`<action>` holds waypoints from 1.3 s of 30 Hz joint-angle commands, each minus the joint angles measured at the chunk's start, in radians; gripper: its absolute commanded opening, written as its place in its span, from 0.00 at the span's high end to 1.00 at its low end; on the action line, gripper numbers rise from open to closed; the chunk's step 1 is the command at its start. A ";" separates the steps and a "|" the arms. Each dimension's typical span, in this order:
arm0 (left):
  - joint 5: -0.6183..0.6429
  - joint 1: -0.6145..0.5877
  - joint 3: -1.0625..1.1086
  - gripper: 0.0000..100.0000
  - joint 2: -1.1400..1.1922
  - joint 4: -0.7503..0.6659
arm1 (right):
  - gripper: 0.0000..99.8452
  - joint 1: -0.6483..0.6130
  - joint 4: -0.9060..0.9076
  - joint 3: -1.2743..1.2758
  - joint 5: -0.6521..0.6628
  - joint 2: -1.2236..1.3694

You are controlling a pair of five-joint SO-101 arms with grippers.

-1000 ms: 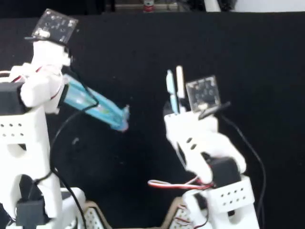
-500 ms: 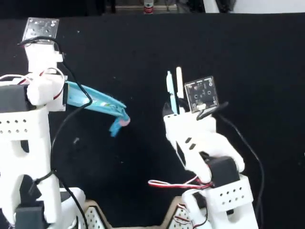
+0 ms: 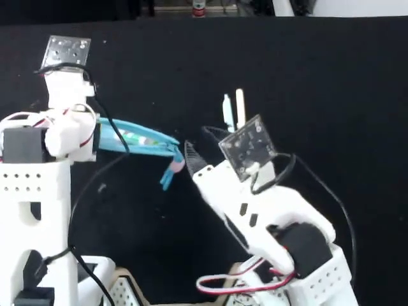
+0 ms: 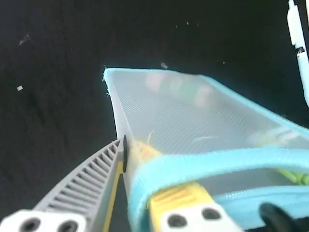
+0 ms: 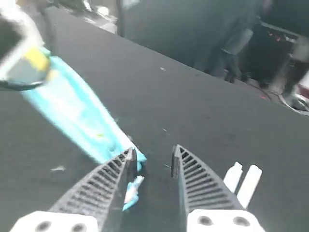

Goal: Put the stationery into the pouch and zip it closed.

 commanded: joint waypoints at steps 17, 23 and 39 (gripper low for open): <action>0.112 -0.062 0.277 0.97 -0.049 -0.135 | 0.87 0.336 -0.028 -0.208 -0.173 0.552; 0.109 -0.062 0.355 0.97 -0.221 -0.170 | 0.87 0.345 -0.028 -0.303 -0.173 0.762; 0.115 -0.062 0.412 0.97 -0.241 -0.212 | 0.87 0.362 -0.230 -0.380 -0.173 1.155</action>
